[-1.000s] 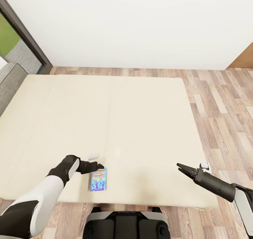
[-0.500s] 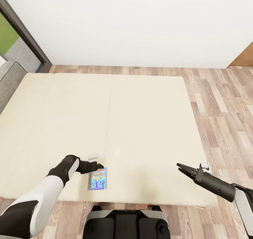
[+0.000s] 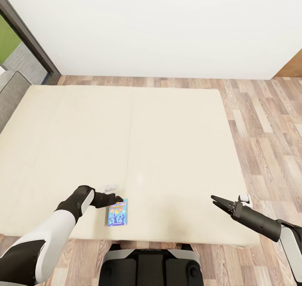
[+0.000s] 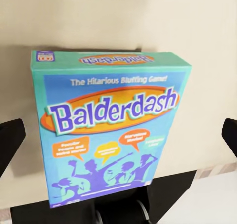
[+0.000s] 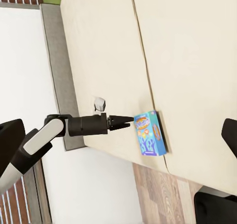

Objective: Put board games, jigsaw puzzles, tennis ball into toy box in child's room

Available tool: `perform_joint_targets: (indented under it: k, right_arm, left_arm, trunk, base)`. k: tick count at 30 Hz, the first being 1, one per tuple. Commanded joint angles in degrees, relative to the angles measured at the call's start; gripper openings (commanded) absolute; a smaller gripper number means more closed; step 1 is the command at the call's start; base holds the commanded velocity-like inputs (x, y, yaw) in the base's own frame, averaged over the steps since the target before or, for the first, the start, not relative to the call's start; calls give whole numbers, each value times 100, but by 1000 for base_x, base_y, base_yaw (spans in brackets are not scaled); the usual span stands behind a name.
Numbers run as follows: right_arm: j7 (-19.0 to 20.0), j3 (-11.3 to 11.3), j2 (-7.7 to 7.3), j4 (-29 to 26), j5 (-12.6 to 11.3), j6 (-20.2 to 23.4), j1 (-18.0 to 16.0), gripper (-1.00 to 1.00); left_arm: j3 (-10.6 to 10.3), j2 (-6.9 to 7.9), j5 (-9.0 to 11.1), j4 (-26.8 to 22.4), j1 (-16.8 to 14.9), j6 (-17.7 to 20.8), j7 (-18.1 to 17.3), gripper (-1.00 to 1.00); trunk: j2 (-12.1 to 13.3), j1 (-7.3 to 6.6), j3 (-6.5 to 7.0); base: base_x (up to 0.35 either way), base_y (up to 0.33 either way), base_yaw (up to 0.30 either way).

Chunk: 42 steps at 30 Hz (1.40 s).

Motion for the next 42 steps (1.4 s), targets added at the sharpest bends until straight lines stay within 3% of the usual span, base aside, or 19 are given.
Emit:
perform_joint_targets:
  k: [1,30,42]
  right_arm:
    - [25,-5,0,-1,13,21,-3,100]
    - [26,-5,0,0,13,21,-3,100]
    - [33,-5,0,-1,13,21,-3,100]
  left_arm:
    - [34,-3,2,-4,-2,43,-12,100]
    - [39,-10,-8,-15,-2,36,0,100]
    - [34,-11,-8,-25,-2,-12,-8,100]
  trunk:
    - [-9,3,-14]
    - [-9,3,-262]
    - [-9,3,-288]
  base:
    - [0,0,0]
    - [0,0,0]
    - [0,0,0]
